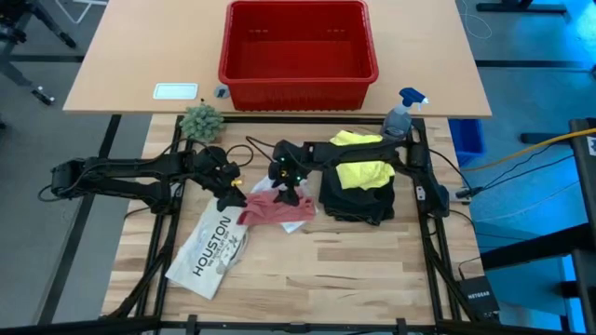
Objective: Fold laundry
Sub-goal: Stack the pink panty on the yellow shirt
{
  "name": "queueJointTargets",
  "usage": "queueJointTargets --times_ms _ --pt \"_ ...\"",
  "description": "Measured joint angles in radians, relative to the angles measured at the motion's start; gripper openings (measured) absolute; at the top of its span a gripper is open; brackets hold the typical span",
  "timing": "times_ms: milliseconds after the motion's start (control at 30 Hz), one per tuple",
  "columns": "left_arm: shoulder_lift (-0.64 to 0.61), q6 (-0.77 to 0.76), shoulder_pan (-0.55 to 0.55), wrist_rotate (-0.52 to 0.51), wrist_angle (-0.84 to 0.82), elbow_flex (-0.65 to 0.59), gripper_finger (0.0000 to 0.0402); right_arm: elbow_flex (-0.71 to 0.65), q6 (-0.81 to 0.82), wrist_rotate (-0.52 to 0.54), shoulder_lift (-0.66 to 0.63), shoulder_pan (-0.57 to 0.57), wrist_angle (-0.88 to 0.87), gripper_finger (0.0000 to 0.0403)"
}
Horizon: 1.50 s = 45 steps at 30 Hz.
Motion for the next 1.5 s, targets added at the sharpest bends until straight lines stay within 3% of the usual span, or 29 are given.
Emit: queueJointTargets --times_ms 600,700,833,900,1000,1300,1500 --pt "0.001 0.005 0.000 -0.004 0.000 0.000 0.0175 0.000 0.005 0.004 0.067 0.009 0.003 0.0226" --pt "0.000 0.005 0.000 -0.013 0.001 0.000 0.0175 0.000 0.027 0.063 0.067 0.016 -0.023 0.0183" --pt "0.000 0.005 0.000 -0.031 0.002 0.000 0.0175 0.000 0.046 0.083 0.067 0.027 -0.029 0.0060" --pt "0.001 0.005 0.000 -0.035 0.001 0.000 0.0175 0.000 0.069 0.055 0.067 0.028 -0.023 0.0017" --pt "0.001 0.005 0.000 -0.035 0.001 0.000 0.0175 0.017 0.139 -0.033 0.067 0.027 -0.032 0.0007" --pt "-0.001 -0.008 0.000 0.012 0.014 0.000 0.0175 0.099 0.162 -0.248 -0.013 0.003 -0.050 0.0001" --pt "-0.031 -0.009 -0.014 0.015 0.146 0.000 0.0168 0.097 0.242 -0.388 -0.023 -0.056 0.005 0.0001"
